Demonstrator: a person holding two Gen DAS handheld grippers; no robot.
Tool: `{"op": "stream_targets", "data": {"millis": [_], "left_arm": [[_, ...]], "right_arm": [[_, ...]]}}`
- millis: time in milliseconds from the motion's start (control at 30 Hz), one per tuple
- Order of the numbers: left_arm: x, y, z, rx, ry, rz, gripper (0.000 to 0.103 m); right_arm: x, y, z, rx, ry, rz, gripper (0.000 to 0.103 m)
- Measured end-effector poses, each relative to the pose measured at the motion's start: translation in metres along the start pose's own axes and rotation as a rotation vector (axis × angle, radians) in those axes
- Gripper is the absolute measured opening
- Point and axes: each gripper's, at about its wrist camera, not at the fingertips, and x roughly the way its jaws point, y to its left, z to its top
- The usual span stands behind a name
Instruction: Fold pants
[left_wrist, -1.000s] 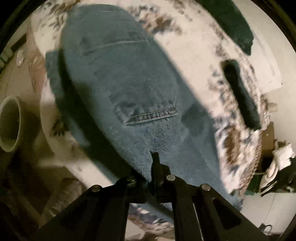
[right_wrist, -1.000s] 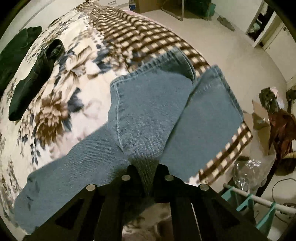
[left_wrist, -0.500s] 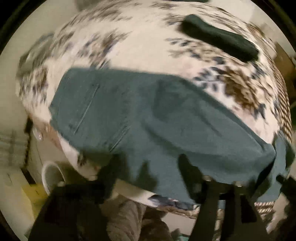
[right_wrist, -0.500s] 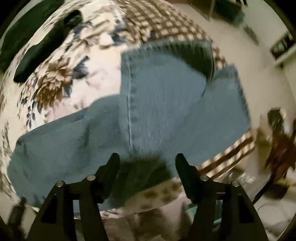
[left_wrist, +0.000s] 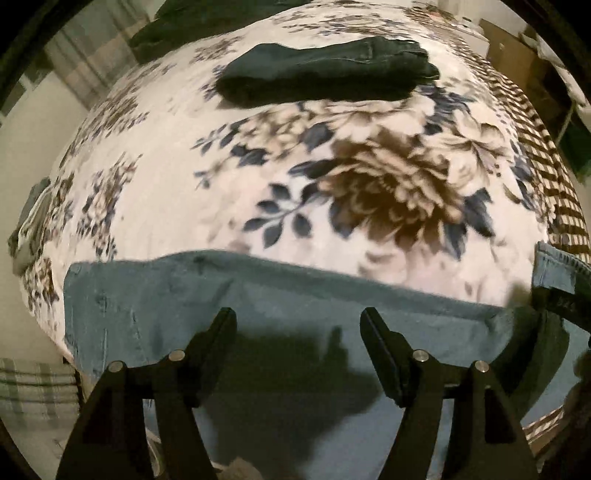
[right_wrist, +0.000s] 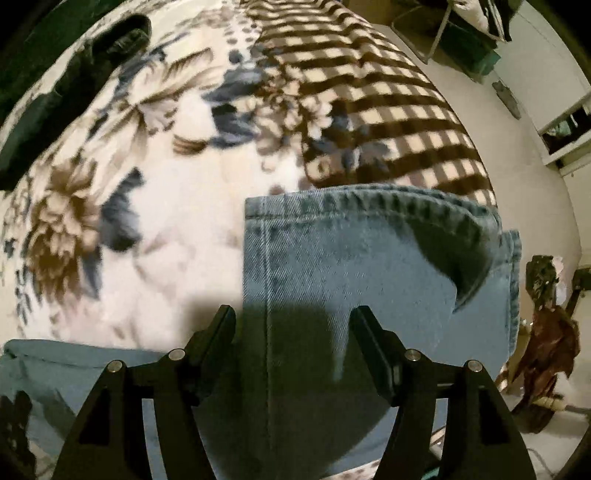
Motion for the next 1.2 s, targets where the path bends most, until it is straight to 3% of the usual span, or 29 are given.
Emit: {"op": "stream_targets", "data": {"millis": [33, 100, 133, 300, 367, 467, 533, 567, 600, 667, 767, 833, 900, 1000, 1100, 1167, 1200], "left_arm": [[-0.001, -0.003, 0.001, 0.006, 0.000, -0.002, 0.067], [-0.004, -0.009, 0.002, 0.013, 0.010, -0.014, 0.067], [-0.005, -0.012, 0.002, 0.012, 0.016, -0.023, 0.067], [-0.012, -0.035, -0.010, 0.024, 0.058, -0.089, 0.067], [-0.009, -0.048, -0.017, 0.042, 0.084, -0.107, 0.067], [-0.002, -0.070, -0.030, 0.080, 0.122, -0.122, 0.067], [0.000, -0.082, -0.036, 0.101, 0.137, -0.132, 0.067], [0.000, -0.087, -0.039, 0.110, 0.139, -0.133, 0.067], [-0.001, -0.092, -0.040, 0.122, 0.137, -0.133, 0.067], [-0.003, -0.103, -0.042, 0.145, 0.132, -0.134, 0.067], [-0.009, -0.125, -0.039, 0.181, 0.117, -0.128, 0.067], [-0.011, -0.148, -0.035, 0.233, 0.103, -0.118, 0.067], [-0.009, -0.172, -0.031, 0.278, 0.098, -0.128, 0.081], [-0.007, -0.197, -0.026, 0.313, 0.084, -0.166, 0.082], [-0.010, -0.213, -0.023, 0.328, 0.067, -0.181, 0.082], [-0.014, -0.217, -0.022, 0.329, 0.064, -0.188, 0.082], [-0.016, -0.218, -0.022, 0.326, 0.062, -0.193, 0.082]], "right_arm": [[-0.003, -0.004, 0.001, 0.010, -0.018, 0.005, 0.030], [-0.010, -0.018, -0.001, 0.055, -0.032, 0.033, 0.011], [-0.019, -0.029, -0.005, 0.092, -0.053, 0.047, 0.009], [-0.066, -0.120, -0.049, 0.333, -0.158, 0.109, 0.008], [-0.061, -0.163, -0.080, 0.463, -0.123, 0.120, 0.008], [-0.018, -0.208, -0.120, 0.580, 0.036, 0.170, 0.008], [0.013, -0.232, -0.143, 0.696, 0.130, 0.255, 0.015], [0.019, -0.239, -0.148, 0.726, 0.145, 0.278, 0.020], [0.021, -0.246, -0.152, 0.753, 0.136, 0.295, 0.031], [0.012, -0.261, -0.155, 0.794, 0.069, 0.286, 0.034], [-0.009, -0.274, -0.141, 0.775, -0.016, 0.203, 0.036], [-0.017, -0.280, -0.122, 0.724, -0.058, 0.208, 0.053], [-0.014, -0.279, -0.096, 0.658, -0.076, 0.208, 0.054], [0.003, -0.267, -0.052, 0.526, -0.063, 0.178, 0.058], [0.036, -0.251, -0.016, 0.399, 0.037, 0.151, 0.058], [0.041, -0.248, -0.009, 0.370, 0.044, 0.210, 0.024], [0.034, -0.247, -0.009, 0.349, 0.023, 0.223, 0.018]]}}
